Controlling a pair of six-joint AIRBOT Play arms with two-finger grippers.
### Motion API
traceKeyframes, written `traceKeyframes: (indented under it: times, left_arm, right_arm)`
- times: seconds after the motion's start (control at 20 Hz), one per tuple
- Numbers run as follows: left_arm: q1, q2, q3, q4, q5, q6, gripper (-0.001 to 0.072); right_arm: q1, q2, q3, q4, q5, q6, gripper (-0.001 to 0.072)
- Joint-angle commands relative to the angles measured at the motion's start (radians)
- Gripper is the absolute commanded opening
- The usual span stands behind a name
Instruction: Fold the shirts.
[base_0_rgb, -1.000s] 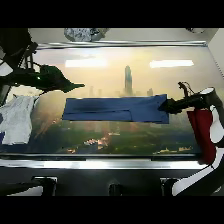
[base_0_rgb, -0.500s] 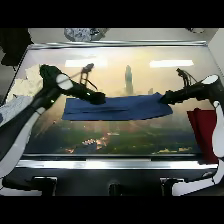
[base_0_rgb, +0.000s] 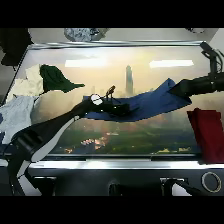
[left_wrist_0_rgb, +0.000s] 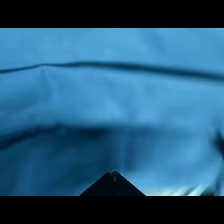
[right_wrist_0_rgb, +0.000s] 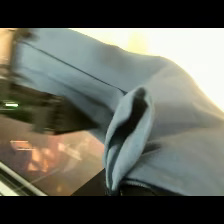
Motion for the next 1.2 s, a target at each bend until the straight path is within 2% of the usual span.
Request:
traceKeyframes:
  times: [0.0,0.15,0.25,0.35,0.5,0.6,0.85,1.0,1.05,1.1,1.15]
  left_arm:
    - [-0.072,-0.079,0.061,-0.122,0.065,0.006,0.0037]
    - [-0.126,-0.139,0.15,-0.137,0.065,-0.015,0.0037]
    - [-0.117,-0.134,0.157,-0.123,0.049,0.018,0.0036]
    - [-0.071,-0.088,0.156,0.011,-0.024,0.012,0.0035]
    - [0.035,0.08,0.156,0.36,-0.149,-0.038,0.0035]
    - [0.119,0.228,0.156,0.496,-0.189,-0.04,0.0036]
    - [0.336,0.577,0.156,0.546,-0.198,-0.023,0.0037]
    - [0.392,0.719,0.156,0.546,-0.198,-0.023,0.0037]
    - [0.395,0.754,0.156,0.546,-0.198,-0.023,0.0037]
    - [0.394,0.779,0.156,0.546,-0.201,-0.023,0.0037]
    - [0.389,0.797,0.156,0.546,-0.209,-0.023,0.0037]
  right_arm:
    - [0.001,0.109,0.001,0.0,0.058,0.043,0.0038]
    - [0.001,0.148,0.001,-0.006,0.059,0.069,0.0038]
    - [0.001,0.135,0.001,-0.026,0.06,0.068,0.0038]
    - [0.002,0.099,0.001,-0.006,0.042,0.067,0.0037]
    - [0.084,0.028,0.001,0.048,-0.057,0.049,0.0037]
    - [0.206,-0.037,0.001,0.079,-0.135,0.048,0.0037]
    - [0.512,-0.267,0.001,0.236,-0.373,0.048,0.0038]
    - [0.635,-0.417,0.001,0.329,-0.504,0.059,0.0047]
    - [0.667,-0.464,0.001,0.372,-0.535,0.069,0.0213]
    - [0.692,-0.502,0.001,0.427,-0.55,0.063,0.0555]
    - [0.698,-0.522,0.001,0.467,-0.547,0.024,0.072]
